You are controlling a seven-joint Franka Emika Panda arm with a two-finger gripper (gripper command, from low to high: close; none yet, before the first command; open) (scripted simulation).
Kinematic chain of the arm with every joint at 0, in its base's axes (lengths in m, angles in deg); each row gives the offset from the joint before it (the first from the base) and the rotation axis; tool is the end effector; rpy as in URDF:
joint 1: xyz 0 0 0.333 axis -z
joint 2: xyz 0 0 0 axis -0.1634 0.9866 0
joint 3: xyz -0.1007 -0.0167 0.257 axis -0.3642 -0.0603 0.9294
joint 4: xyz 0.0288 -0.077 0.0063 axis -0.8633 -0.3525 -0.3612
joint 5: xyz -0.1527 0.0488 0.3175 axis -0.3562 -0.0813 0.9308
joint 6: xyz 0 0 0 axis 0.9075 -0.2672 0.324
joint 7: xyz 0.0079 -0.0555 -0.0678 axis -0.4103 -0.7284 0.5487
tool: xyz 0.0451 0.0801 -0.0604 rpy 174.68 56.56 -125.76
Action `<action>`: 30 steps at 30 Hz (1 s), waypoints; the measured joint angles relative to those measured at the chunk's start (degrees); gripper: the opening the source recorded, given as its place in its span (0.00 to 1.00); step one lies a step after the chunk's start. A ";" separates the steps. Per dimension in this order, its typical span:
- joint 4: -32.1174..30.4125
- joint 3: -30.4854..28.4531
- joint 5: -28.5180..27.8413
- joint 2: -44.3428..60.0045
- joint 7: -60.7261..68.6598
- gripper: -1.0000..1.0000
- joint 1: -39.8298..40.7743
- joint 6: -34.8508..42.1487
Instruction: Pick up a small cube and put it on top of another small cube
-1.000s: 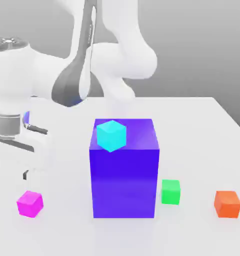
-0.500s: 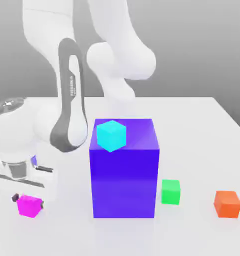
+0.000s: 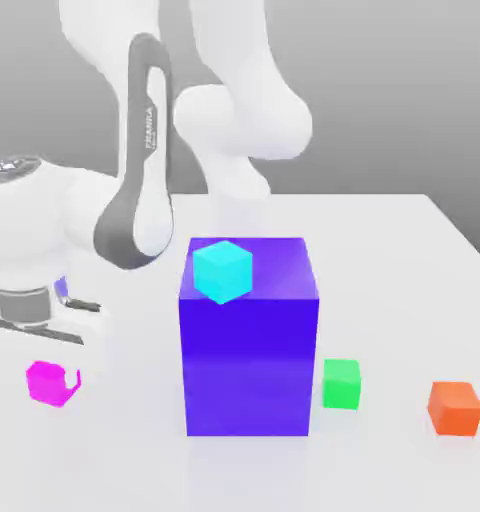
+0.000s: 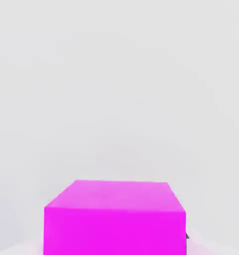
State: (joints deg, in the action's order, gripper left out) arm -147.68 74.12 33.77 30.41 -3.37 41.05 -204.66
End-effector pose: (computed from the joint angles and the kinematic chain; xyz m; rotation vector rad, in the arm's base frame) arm 0.3455 -0.2461 0.1993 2.6554 -1.6235 0.0708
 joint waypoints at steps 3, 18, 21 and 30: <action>0.57 -0.03 -5.47 -1.76 -9.20 0.00 -3.67 -0.31; 0.53 7.10 -26.53 -9.84 -56.16 0.00 -23.97 -1.56; -0.14 9.37 -28.97 -11.33 -64.55 0.00 -27.48 -1.81; -2.72 17.93 -32.62 -15.83 -88.00 0.00 -34.96 -2.77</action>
State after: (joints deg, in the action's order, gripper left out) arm -150.40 92.06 1.15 14.58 -91.37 6.09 -207.43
